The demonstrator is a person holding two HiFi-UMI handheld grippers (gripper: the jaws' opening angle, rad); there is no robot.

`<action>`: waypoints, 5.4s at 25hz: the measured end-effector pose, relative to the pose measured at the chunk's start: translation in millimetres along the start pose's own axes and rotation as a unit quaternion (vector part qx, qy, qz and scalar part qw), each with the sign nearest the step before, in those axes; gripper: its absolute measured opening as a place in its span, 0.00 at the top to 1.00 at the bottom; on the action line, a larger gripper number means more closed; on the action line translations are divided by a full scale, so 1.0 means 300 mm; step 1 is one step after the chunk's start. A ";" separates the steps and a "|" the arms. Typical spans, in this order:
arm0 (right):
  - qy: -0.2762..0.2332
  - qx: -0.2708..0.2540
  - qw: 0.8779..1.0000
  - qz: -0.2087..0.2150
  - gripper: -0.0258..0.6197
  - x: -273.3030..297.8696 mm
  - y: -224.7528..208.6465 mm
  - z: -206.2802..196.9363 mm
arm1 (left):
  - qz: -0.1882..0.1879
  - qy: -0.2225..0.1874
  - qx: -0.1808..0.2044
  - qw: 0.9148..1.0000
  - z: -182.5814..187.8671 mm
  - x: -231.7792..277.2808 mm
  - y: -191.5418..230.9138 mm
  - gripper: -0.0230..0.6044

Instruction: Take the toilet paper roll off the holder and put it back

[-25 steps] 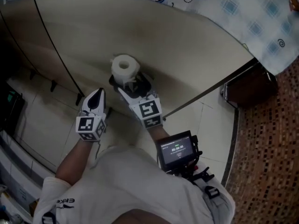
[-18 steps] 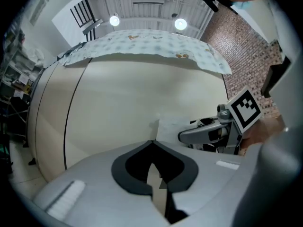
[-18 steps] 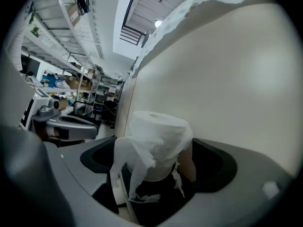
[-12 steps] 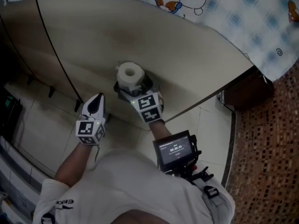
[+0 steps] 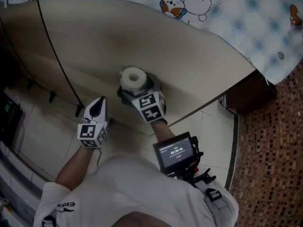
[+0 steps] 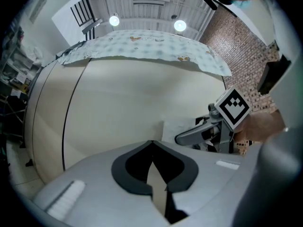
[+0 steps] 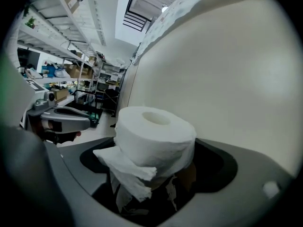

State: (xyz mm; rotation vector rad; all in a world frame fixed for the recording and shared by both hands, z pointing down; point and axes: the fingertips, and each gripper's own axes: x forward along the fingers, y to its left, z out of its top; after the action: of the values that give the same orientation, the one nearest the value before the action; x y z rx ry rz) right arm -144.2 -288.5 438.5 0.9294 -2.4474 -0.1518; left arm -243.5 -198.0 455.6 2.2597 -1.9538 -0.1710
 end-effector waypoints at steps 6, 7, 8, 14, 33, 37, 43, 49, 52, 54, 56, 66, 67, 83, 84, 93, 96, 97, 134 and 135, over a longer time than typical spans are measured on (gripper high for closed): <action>-0.007 -0.006 1.000 0.004 0.27 -0.002 0.006 0.007 | -0.001 0.003 -0.003 1.000 -0.011 0.011 -0.003 0.96; -0.009 -0.006 1.000 0.005 0.27 -0.003 0.009 0.008 | -0.001 0.004 -0.003 1.000 -0.014 0.012 -0.006 0.96; -0.012 -0.005 1.000 0.006 0.28 -0.007 0.010 0.009 | -0.002 0.005 -0.004 1.000 -0.016 0.012 -0.008 0.96; -0.059 0.016 0.998 -0.009 0.29 -0.076 -0.016 0.048 | -0.011 0.003 0.000 1.000 -0.004 0.022 -0.039 0.96; -0.101 0.102 0.979 -0.148 0.29 -0.520 -0.247 -0.150 | -0.080 0.004 0.010 0.997 -0.001 0.107 -0.277 0.96; -0.113 0.135 0.971 -0.162 0.29 -0.565 -0.268 -0.207 | -0.086 0.010 0.010 0.996 -0.018 0.114 -0.305 0.96; -0.144 0.275 0.938 -0.152 0.29 -0.583 -0.298 -0.347 | -0.084 0.024 0.014 0.996 -0.057 0.109 -0.299 0.96; -0.193 0.456 0.860 -0.126 0.29 -0.573 -0.303 -0.493 | -0.073 0.045 0.022 0.996 -0.104 0.097 -0.260 0.96; -0.221 0.527 0.813 -0.113 0.29 -0.549 -0.295 -0.548 | -0.068 0.055 0.024 0.996 -0.129 0.102 -0.236 0.96; -0.238 0.579 0.773 -0.101 0.29 -0.497 -0.282 -0.587 | -0.067 0.061 0.024 0.996 -0.160 0.121 -0.193 0.96; -0.249 0.630 0.731 -0.088 0.29 -0.444 -0.266 -0.620 | -0.065 0.069 0.022 0.995 -0.191 0.138 -0.152 0.96; -0.263 0.703 0.657 -0.070 0.29 -0.408 -0.242 -0.678 | -0.063 0.125 0.039 0.989 -0.307 0.152 -0.114 0.96; -0.262 0.703 0.657 -0.071 0.29 -0.407 -0.242 -0.680 | -0.069 0.135 0.042 0.988 -0.329 0.157 -0.111 0.96; -0.244 0.712 0.654 -0.075 0.29 -0.380 -0.207 -0.716 | -0.221 0.241 0.135 0.935 -0.551 0.223 -0.207 0.63; -0.243 0.713 0.653 -0.074 0.29 -0.376 -0.204 -0.716 | -0.223 0.241 0.136 0.935 -0.550 0.219 -0.211 0.63; -0.244 0.726 0.641 -0.059 0.29 -0.351 -0.175 -0.729 | -0.227 0.242 0.137 0.933 -0.526 0.130 -0.219 0.70; -0.248 0.731 0.633 -0.054 0.29 -0.344 -0.164 -0.731 | -0.237 0.243 0.138 0.930 -0.514 0.096 -0.234 0.70; -0.250 0.732 0.631 -0.051 0.29 -0.341 -0.161 -0.730 | -0.240 0.244 0.139 0.930 -0.511 0.087 -0.237 0.70; -0.192 0.680 0.693 0.144 0.31 -0.158 0.031 -0.617 | -0.254 0.239 0.150 0.925 -0.428 -0.046 -0.275 0.69; -0.187 0.676 0.696 0.156 0.31 -0.155 0.039 -0.611 | -0.253 0.238 0.151 0.925 -0.428 -0.050 -0.275 0.69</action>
State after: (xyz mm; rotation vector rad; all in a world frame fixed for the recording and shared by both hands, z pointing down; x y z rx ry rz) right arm -29.6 -235.9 579.9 0.9529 -2.8030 1.9969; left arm -141.9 -166.6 566.2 2.6269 -1.1940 0.6108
